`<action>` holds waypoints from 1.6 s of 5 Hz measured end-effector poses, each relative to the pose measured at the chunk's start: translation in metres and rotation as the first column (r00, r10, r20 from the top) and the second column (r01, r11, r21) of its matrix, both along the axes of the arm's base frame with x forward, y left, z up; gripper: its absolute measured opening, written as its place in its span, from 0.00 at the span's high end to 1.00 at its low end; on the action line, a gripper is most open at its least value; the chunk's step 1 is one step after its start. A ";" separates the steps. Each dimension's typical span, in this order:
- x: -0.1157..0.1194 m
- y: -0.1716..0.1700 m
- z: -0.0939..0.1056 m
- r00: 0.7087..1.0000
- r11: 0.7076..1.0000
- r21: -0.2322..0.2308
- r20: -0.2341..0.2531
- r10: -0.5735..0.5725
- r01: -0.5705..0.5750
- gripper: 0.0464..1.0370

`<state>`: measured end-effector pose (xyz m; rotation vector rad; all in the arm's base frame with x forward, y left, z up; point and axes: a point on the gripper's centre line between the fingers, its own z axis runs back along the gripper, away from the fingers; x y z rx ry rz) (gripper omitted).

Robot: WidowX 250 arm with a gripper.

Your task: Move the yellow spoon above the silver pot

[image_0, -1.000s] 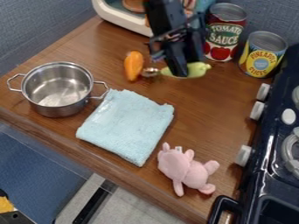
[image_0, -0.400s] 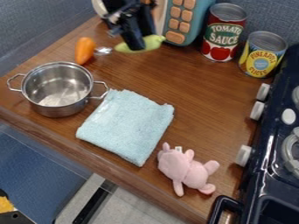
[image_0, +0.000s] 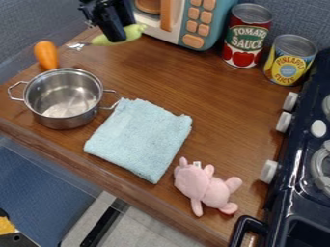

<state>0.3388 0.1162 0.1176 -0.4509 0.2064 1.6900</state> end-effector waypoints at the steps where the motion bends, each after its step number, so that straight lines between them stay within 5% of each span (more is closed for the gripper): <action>1: -0.002 0.006 0.000 1.000 1.000 0.004 -0.005 0.022 -0.022 0.67; 2: 0.001 -0.008 -0.008 0.999 0.999 0.033 0.000 -0.038 0.038 0.67; 3: 0.005 -0.044 -0.018 0.982 0.976 0.125 0.042 -0.186 0.179 0.67; 6: 0.018 -0.055 -0.047 0.980 0.911 0.388 0.078 -0.181 0.138 0.60; 7: 0.017 -0.054 -0.056 0.988 0.911 0.389 0.014 -0.152 0.134 0.28; 8: 0.016 -0.054 -0.056 0.989 0.911 0.390 0.007 -0.148 0.134 0.04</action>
